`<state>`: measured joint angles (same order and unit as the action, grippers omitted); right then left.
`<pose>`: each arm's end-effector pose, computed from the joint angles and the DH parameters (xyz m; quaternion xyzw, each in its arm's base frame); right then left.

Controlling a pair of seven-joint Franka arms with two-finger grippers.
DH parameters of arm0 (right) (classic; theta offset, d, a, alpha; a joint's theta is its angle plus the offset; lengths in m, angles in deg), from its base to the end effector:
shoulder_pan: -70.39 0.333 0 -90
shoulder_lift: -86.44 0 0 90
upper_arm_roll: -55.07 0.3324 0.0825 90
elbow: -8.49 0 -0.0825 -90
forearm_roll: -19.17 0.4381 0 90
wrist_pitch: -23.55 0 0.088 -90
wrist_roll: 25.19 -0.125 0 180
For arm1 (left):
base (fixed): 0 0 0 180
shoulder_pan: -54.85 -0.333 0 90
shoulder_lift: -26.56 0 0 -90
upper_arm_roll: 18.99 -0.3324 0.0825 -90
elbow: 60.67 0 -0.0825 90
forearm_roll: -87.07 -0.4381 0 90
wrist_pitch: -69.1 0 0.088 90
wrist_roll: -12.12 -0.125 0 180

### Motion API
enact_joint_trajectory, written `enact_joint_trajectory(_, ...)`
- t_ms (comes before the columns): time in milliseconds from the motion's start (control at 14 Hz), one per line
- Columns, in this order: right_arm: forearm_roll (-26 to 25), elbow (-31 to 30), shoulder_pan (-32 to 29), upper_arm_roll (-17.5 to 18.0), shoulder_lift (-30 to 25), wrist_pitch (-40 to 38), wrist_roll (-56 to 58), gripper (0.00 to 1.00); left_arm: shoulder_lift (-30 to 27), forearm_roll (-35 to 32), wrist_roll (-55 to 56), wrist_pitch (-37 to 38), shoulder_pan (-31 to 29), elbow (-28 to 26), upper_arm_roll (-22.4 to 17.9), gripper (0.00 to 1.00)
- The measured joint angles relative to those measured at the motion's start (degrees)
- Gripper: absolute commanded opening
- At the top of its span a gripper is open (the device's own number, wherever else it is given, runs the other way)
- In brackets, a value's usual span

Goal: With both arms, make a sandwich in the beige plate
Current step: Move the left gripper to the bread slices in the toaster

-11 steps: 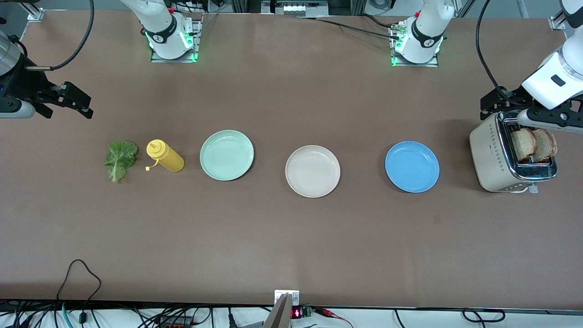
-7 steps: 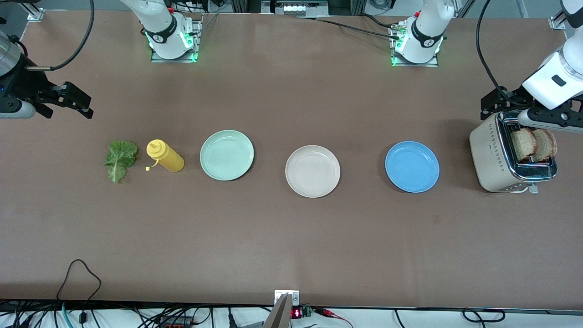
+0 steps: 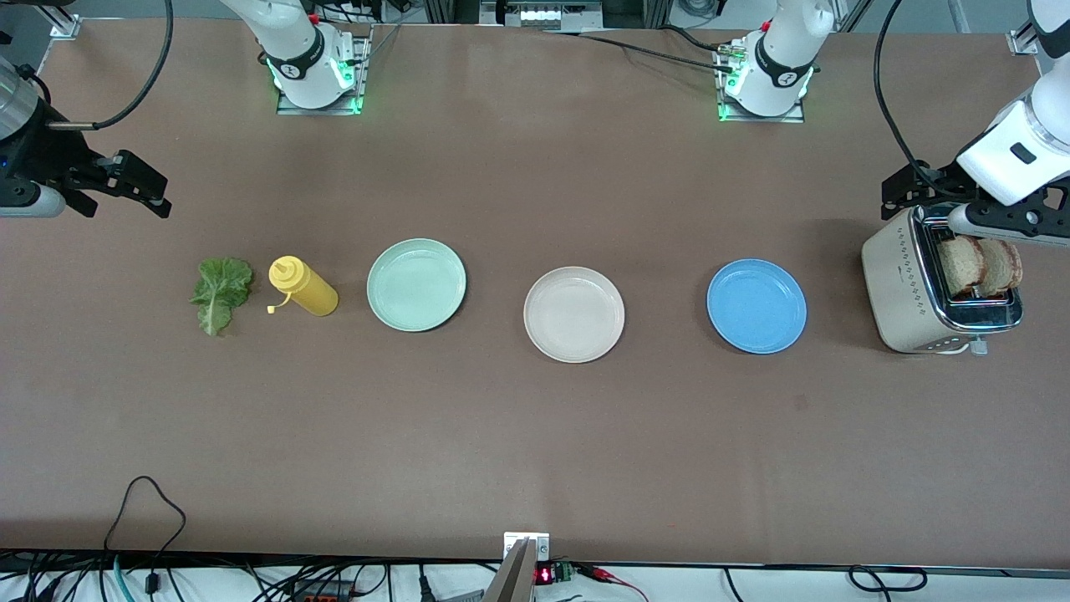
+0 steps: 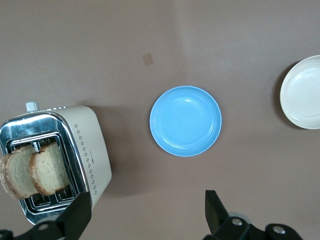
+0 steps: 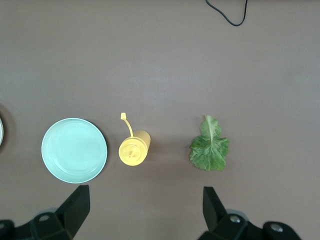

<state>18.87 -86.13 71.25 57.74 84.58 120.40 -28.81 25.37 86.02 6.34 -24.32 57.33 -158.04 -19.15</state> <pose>0.6088 0.0374 0.6108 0.9994 -0.0006 0.0358 0.0011 0.6015 -0.0222 0.5728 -0.9971 0.0714 0.0243 0.0084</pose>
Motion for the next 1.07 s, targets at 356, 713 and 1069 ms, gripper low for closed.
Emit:
enact_joint_trajectory(356, 0.0, 0.0, 0.0, 0.0, 0.0, 0.0, 0.0, 1.00, 1.9, 0.0, 0.1, 3.4, -0.9, 0.4, -0.3, 1.00)
enact_joint_trajectory(713, 0.0, -0.1, 0.0, 0.0, 0.2, 0.0, 0.0, 1.00, 9.6, -0.7, -0.2, 3.5, -7.5, 3.7, -0.7, 1.00)
enact_joint_trajectory(1069, 0.0, -2.0, 0.0, -0.1, 0.4, -2.7, 2.3, 1.00, 13.6, -12.2, -3.4, 3.5, -11.1, 3.9, -0.7, 1.00)
